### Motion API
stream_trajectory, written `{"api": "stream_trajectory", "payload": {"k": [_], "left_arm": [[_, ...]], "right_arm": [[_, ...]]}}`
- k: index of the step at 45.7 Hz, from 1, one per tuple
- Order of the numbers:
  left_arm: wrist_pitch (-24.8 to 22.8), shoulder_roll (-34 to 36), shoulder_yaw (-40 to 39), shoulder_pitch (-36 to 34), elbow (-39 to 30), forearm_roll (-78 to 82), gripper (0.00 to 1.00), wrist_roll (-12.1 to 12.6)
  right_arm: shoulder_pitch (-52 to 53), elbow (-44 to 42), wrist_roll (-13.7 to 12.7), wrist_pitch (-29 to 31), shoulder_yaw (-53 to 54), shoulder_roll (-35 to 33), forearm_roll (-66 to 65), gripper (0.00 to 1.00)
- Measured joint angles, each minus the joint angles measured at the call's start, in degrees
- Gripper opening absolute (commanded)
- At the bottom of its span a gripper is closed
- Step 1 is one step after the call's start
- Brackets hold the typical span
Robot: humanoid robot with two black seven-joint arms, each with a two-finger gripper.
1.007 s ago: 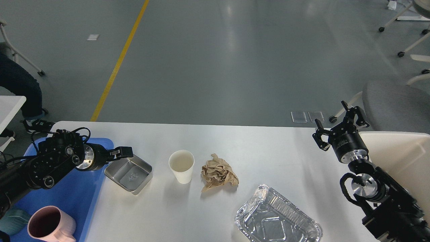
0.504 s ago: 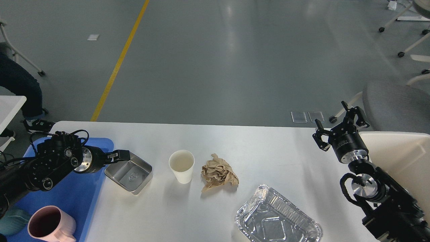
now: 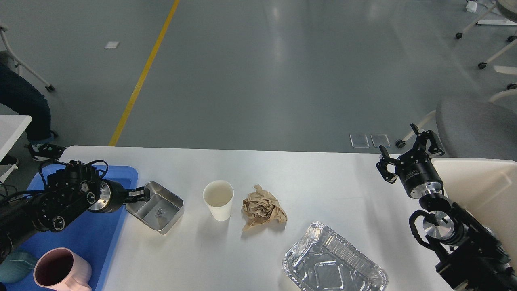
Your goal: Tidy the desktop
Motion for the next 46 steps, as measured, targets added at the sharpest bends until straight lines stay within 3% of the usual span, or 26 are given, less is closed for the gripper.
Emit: {"api": "stream_trajectory", "payload": {"k": [9,12,26,46], "left_arm": [[-0.45,0.07,0.08,-0.14,0.0,-0.02,0.43,0.93],[-0.92,0.0,0.09,-0.15,-0.08,0.0,0.37,0.97],[-0.54,-0.1,0.01,-0.2,0.15,-0.26,0.31,0.93],[-0.34,0.16,0.08,-0.1,0.19,-0.28,0.03,0.89]], "right_arm": [[-0.12,0.0,0.07,0.0,0.03,0.0,0.0,1.0],[-0.29,0.01,0.08,0.0,0.04,0.0,0.0,1.0],[-0.41,0.15,0.09,0.0,0.06,0.0,0.0,1.0],[-0.54,0.16,0.09,0.0,0.01,0.0,0.0,1.0]]}}
